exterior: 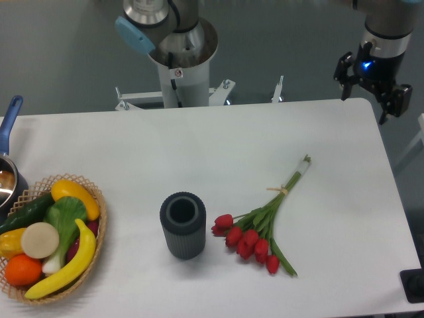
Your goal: Pick up the flowers from the table
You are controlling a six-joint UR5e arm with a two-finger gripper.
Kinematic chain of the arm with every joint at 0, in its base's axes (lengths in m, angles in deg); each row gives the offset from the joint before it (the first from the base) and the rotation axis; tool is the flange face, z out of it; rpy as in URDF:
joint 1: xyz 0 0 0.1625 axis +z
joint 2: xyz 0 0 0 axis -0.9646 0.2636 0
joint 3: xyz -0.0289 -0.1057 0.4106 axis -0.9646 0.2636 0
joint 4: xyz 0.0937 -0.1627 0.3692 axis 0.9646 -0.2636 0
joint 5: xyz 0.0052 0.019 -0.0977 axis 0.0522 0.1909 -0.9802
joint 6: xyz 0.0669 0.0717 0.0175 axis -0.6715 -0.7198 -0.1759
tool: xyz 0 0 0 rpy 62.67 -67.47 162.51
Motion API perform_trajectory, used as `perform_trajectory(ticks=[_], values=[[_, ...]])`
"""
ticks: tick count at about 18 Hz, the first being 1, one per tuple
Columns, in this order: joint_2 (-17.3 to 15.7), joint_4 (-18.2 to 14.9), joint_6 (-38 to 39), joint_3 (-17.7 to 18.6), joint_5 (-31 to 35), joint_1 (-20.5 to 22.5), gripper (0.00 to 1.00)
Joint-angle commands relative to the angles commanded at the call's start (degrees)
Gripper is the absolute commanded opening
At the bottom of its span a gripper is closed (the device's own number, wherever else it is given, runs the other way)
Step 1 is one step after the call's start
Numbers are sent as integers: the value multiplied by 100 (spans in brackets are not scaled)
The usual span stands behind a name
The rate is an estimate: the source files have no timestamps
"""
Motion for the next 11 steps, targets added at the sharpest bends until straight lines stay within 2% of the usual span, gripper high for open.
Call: perform_trajectory(ticks=[8,10,11], values=[[-9,61,44,123,-413,53,100],[-9,227,61,280,-439,62,100],[-17,411,96,368,-544,70,100]])
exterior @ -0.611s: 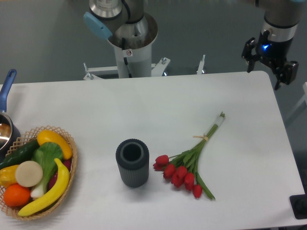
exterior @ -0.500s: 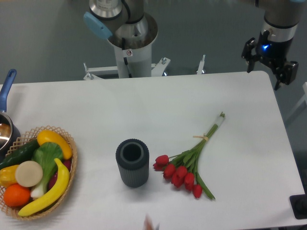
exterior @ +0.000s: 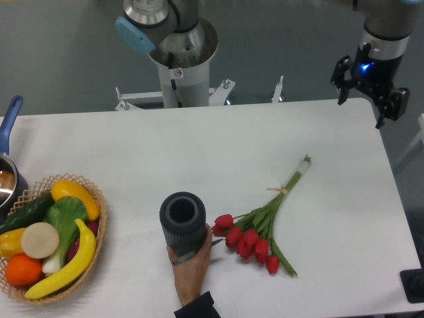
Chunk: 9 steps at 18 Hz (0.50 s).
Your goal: Pick up the flowers from the table
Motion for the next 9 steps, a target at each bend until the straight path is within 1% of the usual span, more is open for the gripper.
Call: perform_trajectory(ticks=[2,3,4,9], values=[[-61,404,367,298,-299,35,100],[-79,632,587,448,-343,44,100],[-70,783,763,493,-361,44,100],[-9,819,1257,554,-370,-70,100]])
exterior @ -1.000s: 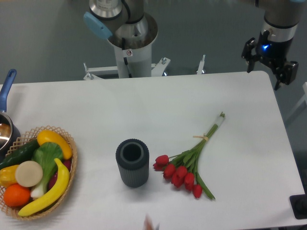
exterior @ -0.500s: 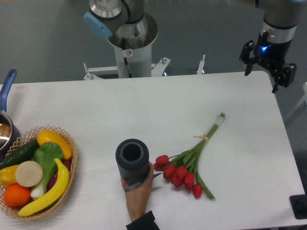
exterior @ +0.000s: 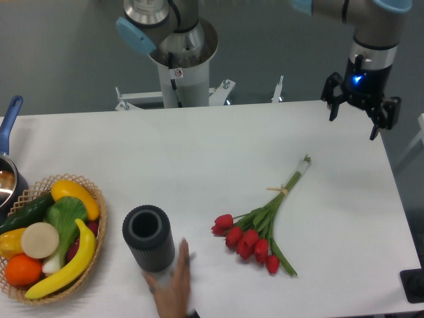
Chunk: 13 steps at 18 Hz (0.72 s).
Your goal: Pick up the flowers from the table
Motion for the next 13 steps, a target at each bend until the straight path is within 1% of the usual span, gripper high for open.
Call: perform_trajectory(ticks=[2,4,6,9,10,11,12,13], values=[[9,9,228,70,-26,-70,100],[27,9,675,70,-201,-158,100],[114,9,966,71,-412,-193,100],[237,18,1335,79,-431,-386,100],[281,148,1806,71,-431,-474,100],[369,358,2037,70,-431,-544,100],[422,543,2144,79,-431,-623,100],[448,606,2171,79,-422,-668,100]])
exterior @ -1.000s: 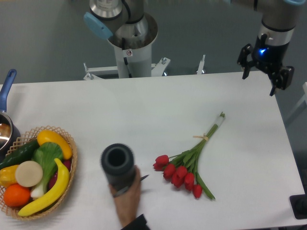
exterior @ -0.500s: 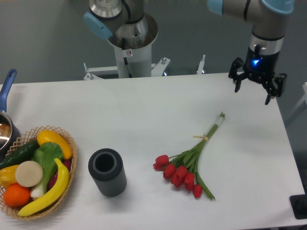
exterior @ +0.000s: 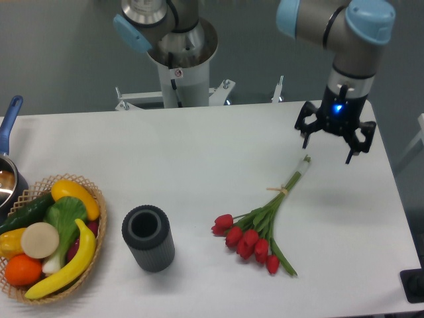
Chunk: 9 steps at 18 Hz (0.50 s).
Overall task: Pick up the flowers from the table
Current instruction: 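Lower the open gripper toward the twine-tied stems of the red tulips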
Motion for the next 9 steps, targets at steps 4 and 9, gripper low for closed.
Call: perform_trajectory(ticks=[4,9], values=[[132,18,44,44,9,-70,100],[282,281,-44,201,79,-124,100]])
